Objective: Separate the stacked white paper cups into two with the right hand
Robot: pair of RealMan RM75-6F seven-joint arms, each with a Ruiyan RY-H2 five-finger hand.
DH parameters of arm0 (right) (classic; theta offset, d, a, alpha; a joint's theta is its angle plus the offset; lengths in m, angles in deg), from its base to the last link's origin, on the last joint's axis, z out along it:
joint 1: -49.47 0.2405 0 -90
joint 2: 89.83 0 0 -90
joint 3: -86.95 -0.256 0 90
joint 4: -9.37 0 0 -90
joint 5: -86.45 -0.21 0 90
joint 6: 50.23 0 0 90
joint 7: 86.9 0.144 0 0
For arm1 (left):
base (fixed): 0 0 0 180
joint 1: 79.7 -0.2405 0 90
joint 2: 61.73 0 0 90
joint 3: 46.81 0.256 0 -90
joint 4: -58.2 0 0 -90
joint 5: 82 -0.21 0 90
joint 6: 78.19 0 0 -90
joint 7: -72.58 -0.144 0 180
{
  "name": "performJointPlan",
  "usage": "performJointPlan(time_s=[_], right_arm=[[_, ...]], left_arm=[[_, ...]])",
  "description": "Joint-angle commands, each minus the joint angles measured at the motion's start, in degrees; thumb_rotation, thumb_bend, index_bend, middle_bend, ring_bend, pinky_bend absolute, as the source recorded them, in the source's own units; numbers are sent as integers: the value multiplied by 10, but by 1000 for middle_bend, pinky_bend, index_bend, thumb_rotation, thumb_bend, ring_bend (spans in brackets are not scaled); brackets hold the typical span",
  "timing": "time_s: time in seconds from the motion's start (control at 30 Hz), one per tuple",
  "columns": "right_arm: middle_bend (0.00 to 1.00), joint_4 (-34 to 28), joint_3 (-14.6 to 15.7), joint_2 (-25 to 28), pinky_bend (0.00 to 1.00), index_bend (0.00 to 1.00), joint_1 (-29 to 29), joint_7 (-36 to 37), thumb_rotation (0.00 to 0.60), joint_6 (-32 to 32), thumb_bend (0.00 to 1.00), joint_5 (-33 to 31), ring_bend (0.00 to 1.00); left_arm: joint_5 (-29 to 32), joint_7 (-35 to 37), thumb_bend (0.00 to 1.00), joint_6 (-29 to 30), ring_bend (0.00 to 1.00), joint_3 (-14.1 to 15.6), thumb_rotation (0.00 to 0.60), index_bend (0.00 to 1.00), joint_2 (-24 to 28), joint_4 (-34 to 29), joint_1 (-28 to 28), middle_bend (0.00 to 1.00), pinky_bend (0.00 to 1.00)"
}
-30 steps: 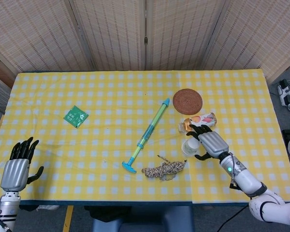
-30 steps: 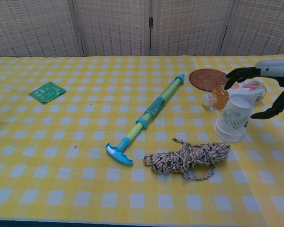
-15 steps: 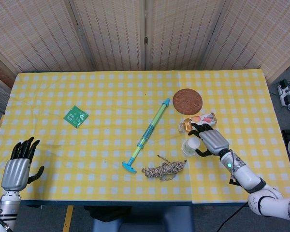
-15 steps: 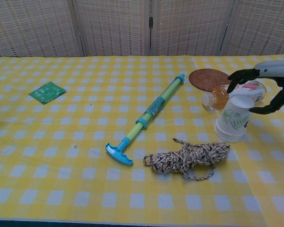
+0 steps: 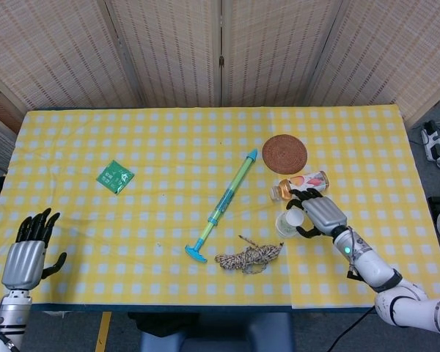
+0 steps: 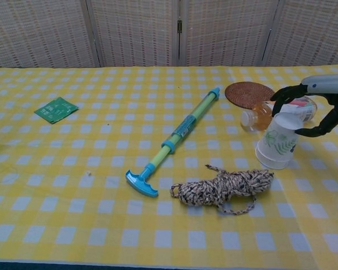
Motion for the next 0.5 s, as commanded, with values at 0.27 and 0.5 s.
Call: performJointPlan(time_s=[0.27,0.5], right_arm=[[133,-19,-2,12,0,373,-6,8,600,26,462,13,125],[143,-63,-8,54,0,380,-27,36,600,68,462,47,128]], left_arm=[[1,3,377,-1,0,0,600,54,-2,4,0,0,0],[1,3,377,-2,0,-1,600,54,-2,5,2,0,0]])
